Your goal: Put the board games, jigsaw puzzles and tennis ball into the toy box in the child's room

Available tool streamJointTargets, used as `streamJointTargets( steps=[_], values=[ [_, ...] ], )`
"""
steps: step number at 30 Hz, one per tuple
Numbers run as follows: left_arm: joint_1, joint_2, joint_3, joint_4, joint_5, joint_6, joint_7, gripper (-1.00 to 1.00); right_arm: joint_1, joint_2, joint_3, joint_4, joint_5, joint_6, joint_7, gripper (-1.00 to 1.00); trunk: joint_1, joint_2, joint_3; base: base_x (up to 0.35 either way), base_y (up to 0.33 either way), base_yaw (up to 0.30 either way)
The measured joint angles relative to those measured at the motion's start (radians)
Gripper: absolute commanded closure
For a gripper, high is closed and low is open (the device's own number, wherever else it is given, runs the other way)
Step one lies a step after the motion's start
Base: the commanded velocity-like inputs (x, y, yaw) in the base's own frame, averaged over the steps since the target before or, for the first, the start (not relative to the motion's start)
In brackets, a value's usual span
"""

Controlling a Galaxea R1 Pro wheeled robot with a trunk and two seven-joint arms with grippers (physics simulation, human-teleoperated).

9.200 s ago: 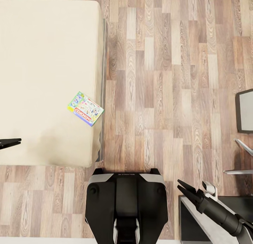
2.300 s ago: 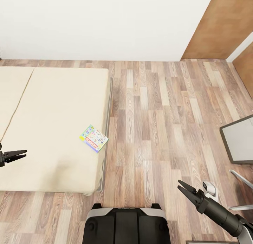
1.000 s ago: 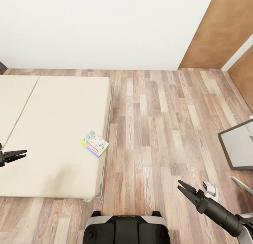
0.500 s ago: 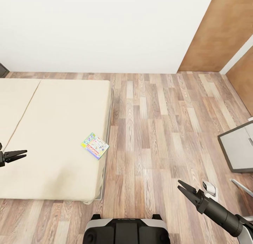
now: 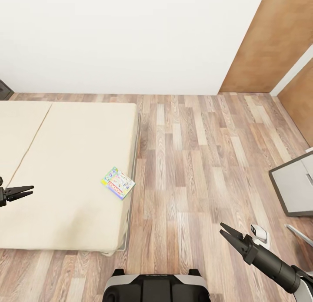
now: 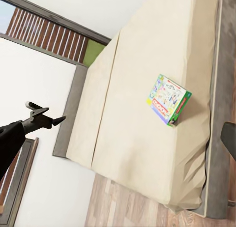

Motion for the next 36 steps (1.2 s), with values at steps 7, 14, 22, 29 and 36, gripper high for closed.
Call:
streamJointTargets(
  steps=[7, 14, 22, 29, 36],
  values=[
    [0.0, -0.002, -0.001, 0.0, 0.0, 0.0, 0.0, -1.0, 0.0, 0.0, -0.001, 0.0, 0.0, 0.0, 0.0, -1.0, 0.0, 0.0, 0.011, 0.0, 0.0, 0.0],
    [0.0, -0.006, 0.0, 0.0, 0.0, 0.0, 0.0, -1.0, 0.0, 0.0, -0.001, 0.0, 0.0, 0.0, 0.0, -1.0, 0.0, 0.0, 0.023, 0.0, 0.0, 0.0],
    [0.0, -0.008, -0.001, 0.0, 0.0, 0.0, 0.0, -1.0, 0.0, -0.001, 0.0, 0.0, -0.001, 0.0, 0.0, -1.0, 0.0, 0.0, 0.036, 0.0, 0.0, 0.0],
    [0.0, -0.009, -0.001, 0.0, 0.0, 0.0, 0.0, -1.0, 0.0, -0.001, -0.001, -0.001, -0.001, 0.0, 0.0, -1.0, 0.0, 0.0, 0.048, 0.0, 0.0, 0.0],
    [0.0, -0.01, -0.001, 0.0, 0.0, -0.005, 0.0, -1.0, 0.0, -0.001, 0.0, 0.0, 0.0, 0.0, 0.0, -1.0, 0.0, 0.0, 0.059, 0.0, 0.0, 0.0]
  ],
)
